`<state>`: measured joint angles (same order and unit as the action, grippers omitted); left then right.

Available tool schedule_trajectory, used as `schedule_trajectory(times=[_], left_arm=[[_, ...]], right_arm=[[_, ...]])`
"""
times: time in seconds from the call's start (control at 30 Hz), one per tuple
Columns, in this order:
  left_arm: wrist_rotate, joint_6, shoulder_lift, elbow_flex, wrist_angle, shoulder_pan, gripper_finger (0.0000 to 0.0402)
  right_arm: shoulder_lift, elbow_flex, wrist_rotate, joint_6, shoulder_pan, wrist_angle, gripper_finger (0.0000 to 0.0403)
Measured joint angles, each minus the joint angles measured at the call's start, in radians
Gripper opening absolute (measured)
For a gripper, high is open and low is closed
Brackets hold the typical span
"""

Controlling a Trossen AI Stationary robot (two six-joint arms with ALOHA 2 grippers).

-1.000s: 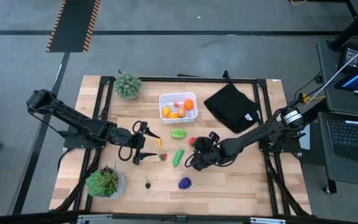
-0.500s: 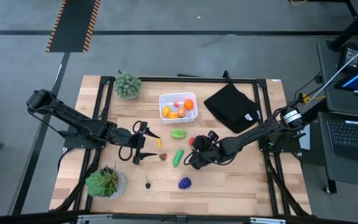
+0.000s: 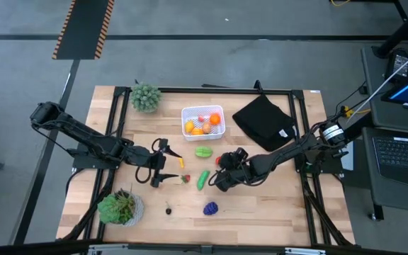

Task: Pick and placing Produce into tupperware
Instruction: Put the right strawberry into the white bin

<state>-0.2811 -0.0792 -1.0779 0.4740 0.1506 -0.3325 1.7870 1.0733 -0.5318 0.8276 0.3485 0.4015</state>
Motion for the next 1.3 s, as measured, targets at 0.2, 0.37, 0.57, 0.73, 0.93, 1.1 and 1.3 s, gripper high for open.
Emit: schedule_trajectory(times=[0.2,0.37,0.57,0.73,0.93,1.1,1.3], left_arm=[[0.0,0.001,0.0,0.0,-0.004,0.0,0.0339],[0.0,0.002,0.0,0.0,-0.004,0.0,0.0339],[0.0,0.002,0.0,0.0,-0.004,0.0,0.0339],[0.0,0.002,0.0,0.0,-0.006,0.0,0.0339],[0.0,0.002,0.0,0.0,-0.007,0.0,0.0339],[0.001,0.002,0.0,0.0,-0.008,0.0,0.0339],[0.001,0.002,0.0,0.0,-0.008,0.0,0.0339]], right_arm=[[0.0,0.0,0.003,0.028,-0.004,0.0,0.0322],[0.001,0.0,0.002,0.068,-0.024,-0.001,0.0322],[0.035,-0.007,0.002,0.112,-0.046,-0.008,0.0322],[0.09,-0.008,0.003,0.115,-0.065,-0.026,0.0322],[0.133,-0.008,0.005,0.115,-0.088,-0.047,0.0322],[0.151,-0.007,0.029,0.116,-0.103,-0.062,0.0322],[0.148,-0.007,0.043,0.138,-0.107,-0.061,0.0322]])
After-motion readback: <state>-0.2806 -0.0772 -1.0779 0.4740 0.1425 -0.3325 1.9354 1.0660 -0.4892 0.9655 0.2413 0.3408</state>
